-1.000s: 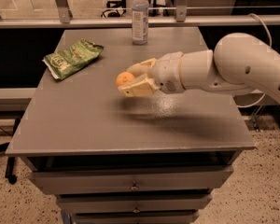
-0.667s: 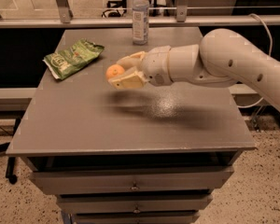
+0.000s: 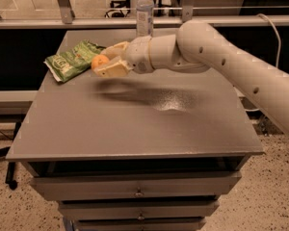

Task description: Move orange near green jalapeno chip bag

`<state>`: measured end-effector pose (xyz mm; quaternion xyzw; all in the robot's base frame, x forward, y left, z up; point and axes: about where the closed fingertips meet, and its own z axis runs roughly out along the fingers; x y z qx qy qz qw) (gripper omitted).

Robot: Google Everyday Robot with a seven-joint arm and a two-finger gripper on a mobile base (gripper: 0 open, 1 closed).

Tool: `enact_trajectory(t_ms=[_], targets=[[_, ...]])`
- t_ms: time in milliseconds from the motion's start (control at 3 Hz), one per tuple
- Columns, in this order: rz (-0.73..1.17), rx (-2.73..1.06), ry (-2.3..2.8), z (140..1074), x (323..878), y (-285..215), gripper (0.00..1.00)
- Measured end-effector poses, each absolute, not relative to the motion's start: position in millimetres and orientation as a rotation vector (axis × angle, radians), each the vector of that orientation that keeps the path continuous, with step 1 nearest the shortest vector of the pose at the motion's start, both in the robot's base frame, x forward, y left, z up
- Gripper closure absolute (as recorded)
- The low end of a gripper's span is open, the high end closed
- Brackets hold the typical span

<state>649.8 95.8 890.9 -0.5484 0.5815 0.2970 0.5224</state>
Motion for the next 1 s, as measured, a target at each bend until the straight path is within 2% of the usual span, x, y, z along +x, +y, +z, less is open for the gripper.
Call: enact_trajectory(t_ms=[667, 1000], targets=[[0.746, -1.302, 1.39, 867, 691, 126, 1.0], [0.741, -1.29, 1.416, 852, 707, 135, 0.87]])
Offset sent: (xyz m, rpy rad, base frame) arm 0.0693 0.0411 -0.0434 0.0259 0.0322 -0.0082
